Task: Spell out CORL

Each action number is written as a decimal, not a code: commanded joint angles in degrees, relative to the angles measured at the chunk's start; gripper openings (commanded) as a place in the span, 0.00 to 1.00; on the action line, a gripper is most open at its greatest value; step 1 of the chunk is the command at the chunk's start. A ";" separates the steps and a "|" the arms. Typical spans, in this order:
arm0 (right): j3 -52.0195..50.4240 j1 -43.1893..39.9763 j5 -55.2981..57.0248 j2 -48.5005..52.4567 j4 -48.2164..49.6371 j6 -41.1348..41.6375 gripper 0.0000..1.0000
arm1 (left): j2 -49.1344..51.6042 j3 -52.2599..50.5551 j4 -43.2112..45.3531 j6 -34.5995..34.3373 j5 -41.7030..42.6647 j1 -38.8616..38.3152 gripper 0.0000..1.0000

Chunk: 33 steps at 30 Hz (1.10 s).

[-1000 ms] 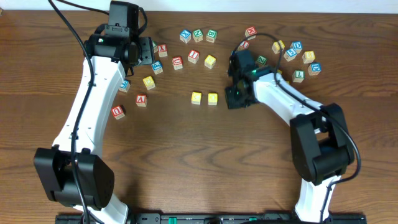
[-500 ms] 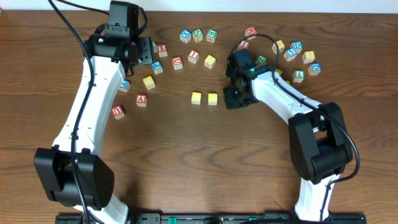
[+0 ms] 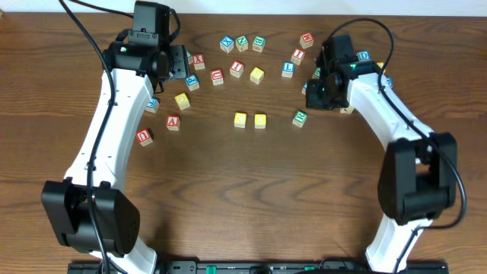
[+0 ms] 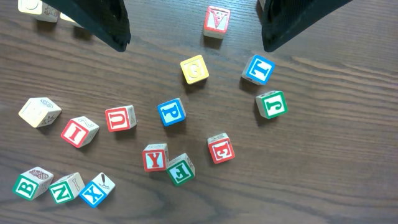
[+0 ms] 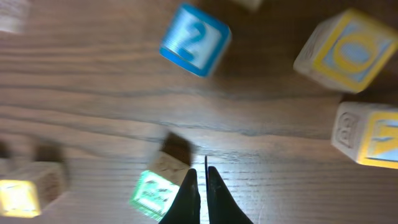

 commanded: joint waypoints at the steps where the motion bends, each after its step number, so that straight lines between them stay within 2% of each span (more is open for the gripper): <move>1: -0.07 0.35 -1.55 2.71 -0.22 0.61 0.01 | 0.83 -0.02 0.00 0.31 -0.11 -0.07 0.67; 18: -0.31 5.40 -1.95 6.32 1.01 -1.49 0.01 | 0.83 -0.02 0.00 0.33 -0.13 -0.07 0.67; 33: -0.31 8.22 -3.54 6.32 -3.96 2.64 0.01 | 0.83 -0.02 -0.17 0.31 -0.13 -0.07 0.67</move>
